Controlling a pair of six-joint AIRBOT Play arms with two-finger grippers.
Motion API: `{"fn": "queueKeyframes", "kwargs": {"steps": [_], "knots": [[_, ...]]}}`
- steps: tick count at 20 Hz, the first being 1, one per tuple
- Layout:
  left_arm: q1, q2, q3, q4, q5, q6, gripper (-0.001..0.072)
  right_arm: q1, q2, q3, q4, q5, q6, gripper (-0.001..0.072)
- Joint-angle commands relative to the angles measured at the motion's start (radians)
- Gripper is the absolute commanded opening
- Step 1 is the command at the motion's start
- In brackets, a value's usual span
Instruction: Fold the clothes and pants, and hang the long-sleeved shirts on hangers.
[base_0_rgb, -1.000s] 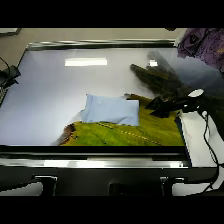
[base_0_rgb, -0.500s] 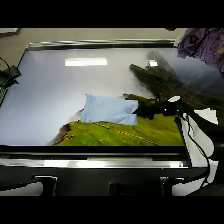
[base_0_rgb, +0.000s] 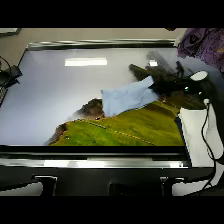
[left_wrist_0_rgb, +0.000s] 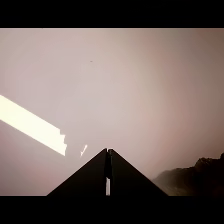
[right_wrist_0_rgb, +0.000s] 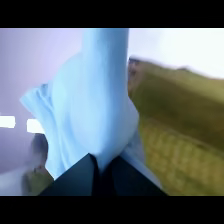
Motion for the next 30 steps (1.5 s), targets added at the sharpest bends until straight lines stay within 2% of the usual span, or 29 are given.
{"fn": "queueKeyframes", "kwargs": {"steps": [1,5,10,20,26,30], "knots": [[-0.003,0.0,0.0,-0.018,0.0,0.0,0.0016,-0.096,0.016,0.145,-0.149,0.026,0.153,0.0029],[-0.003,0.0,0.0,-0.023,-0.004,0.0,0.0016,-0.219,0.066,0.196,-0.209,0.011,0.239,0.0029],[-0.003,0.0,0.0,-0.045,-0.004,0.0,0.0016,-0.331,0.164,0.197,-0.342,-0.004,0.41,0.0029],[-0.01,0.0,0.0,-0.063,-0.005,0.0,0.0016,-0.349,0.352,0.197,-0.639,0.036,0.676,0.0029],[-0.009,0.0,-0.015,-0.063,-0.003,0.0,0.0016,-0.349,0.422,0.197,-0.676,0.201,0.679,0.0029],[-0.009,0.0,-0.055,-0.063,-0.004,0.001,0.0016,-0.349,0.485,0.197,-0.795,0.327,0.679,0.0029]]}}
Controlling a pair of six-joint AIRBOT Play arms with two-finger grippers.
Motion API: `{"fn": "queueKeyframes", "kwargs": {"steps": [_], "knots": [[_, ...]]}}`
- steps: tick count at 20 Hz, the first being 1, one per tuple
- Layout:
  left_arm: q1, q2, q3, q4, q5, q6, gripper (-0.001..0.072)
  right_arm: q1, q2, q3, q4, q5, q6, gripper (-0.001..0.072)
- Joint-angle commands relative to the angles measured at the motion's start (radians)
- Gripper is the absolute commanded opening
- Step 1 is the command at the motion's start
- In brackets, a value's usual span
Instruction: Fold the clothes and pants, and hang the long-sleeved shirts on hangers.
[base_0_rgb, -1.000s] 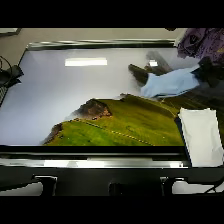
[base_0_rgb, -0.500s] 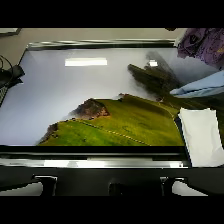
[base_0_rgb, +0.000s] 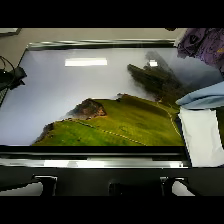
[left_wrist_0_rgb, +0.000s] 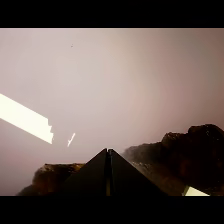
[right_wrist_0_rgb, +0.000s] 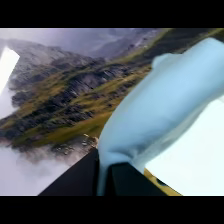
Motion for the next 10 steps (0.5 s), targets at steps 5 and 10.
{"fn": "queueKeyframes", "kwargs": {"steps": [5,10], "knots": [[0.0,0.0,-0.036,-0.001,0.0,0.001,0.0016,-0.001,0.065,-0.001,-0.232,0.303,-0.017,0.0028],[0.0,0.0,-0.036,-0.001,0.0,0.001,0.0016,-0.001,0.111,-0.159,-0.318,0.334,-0.05,0.003]]}}
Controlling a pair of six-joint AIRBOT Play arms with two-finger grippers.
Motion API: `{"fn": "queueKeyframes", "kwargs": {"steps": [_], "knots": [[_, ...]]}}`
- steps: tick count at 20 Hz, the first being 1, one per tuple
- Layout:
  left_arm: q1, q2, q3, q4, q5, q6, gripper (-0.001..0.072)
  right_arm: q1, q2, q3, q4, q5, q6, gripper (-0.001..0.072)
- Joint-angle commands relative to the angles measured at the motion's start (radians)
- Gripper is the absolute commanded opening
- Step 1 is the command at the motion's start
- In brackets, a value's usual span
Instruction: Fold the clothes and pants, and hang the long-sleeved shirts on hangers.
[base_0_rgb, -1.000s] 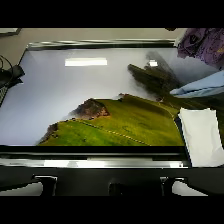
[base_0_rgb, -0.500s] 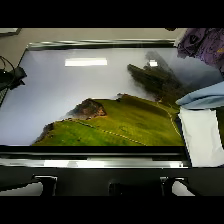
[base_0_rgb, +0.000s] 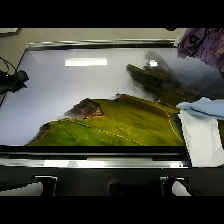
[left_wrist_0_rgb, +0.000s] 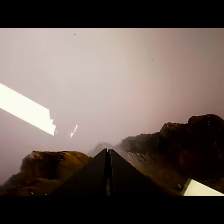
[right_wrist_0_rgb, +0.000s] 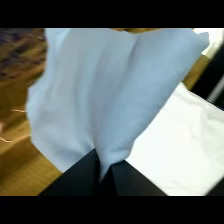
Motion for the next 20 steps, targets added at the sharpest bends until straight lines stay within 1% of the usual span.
{"fn": "queueKeyframes", "kwargs": {"steps": [1,5,7,9,13,16,20], "knots": [[0.0,0.0,-0.001,0.0,0.0,0.001,0.0016,-0.001,0.061,-0.168,-0.076,0.029,-0.016,0.003],[0.0,0.0,-0.001,0.0,0.0,0.001,0.0016,-0.001,0.196,-0.477,-0.133,-0.075,0.006,0.0029],[0.0,0.0,-0.001,0.0,0.0,0.001,0.0016,-0.001,0.24,-0.592,-0.146,-0.123,0.029,0.003],[0.0,0.0,-0.001,0.0,0.0,0.001,0.0016,-0.001,0.254,-0.674,-0.155,-0.14,0.03,0.003],[0.0,0.0,-0.001,0.0,0.0,0.001,0.0016,-0.001,0.256,-0.756,-0.183,-0.147,0.031,0.0031],[0.0,0.0,-0.001,0.0,0.0,0.001,0.0016,-0.001,0.256,-0.765,-0.21,-0.139,0.034,0.0031],[0.0,0.0,-0.001,0.0,0.0,0.001,0.0016,-0.001,0.256,-0.765,-0.238,-0.083,0.049,0.0032]]}}
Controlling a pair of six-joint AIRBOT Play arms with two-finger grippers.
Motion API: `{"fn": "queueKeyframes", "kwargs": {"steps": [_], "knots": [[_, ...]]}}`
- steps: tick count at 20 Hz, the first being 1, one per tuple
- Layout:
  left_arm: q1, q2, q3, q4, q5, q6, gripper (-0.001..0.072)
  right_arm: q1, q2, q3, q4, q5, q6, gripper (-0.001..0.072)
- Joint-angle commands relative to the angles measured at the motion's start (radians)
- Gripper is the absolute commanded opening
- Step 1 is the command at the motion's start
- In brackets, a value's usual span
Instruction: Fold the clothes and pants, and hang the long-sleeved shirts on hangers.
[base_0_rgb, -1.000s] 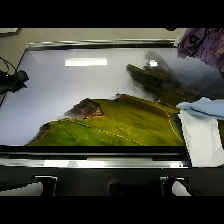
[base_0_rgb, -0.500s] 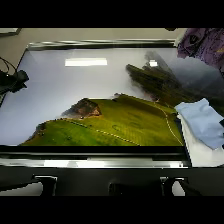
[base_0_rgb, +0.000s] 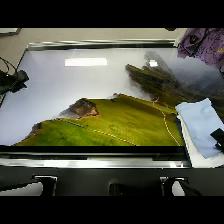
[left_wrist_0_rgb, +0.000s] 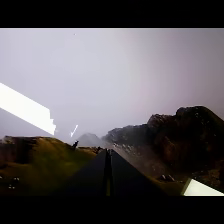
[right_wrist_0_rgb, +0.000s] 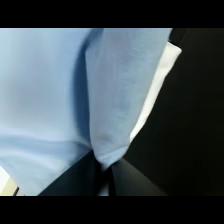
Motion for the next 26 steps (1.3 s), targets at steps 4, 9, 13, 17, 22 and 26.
{"fn": "queueKeyframes", "kwargs": {"steps": [4,9,13,17,22,26], "knots": [[0.0,0.0,0.0,0.0,0.0,0.0,0.0016,0.0,0.001,-0.008,-0.024,0.09,0.043,0.0033],[0.0,0.0,0.0,0.0,0.0,0.0,0.0016,0.0,0.001,-0.008,-0.021,0.146,0.043,0.0075],[0.0,0.0,0.0,0.0,0.0,0.0,0.0017,0.0,0.001,-0.008,-0.012,0.117,0.033,0.0584],[-0.001,0.0,-0.001,-0.074,0.001,0.064,0.0018,0.0,0.001,0.039,0.303,-0.174,-0.164,0.0375],[-0.089,0.052,-0.103,-0.13,0.067,0.284,0.0013,0.231,-0.016,0.05,0.629,-0.463,-0.488,0.0045],[-0.208,0.249,-0.444,-0.08,0.259,0.322,0.0012,0.567,-0.053,0.05,0.581,-0.477,-0.61,0.0033]]}}
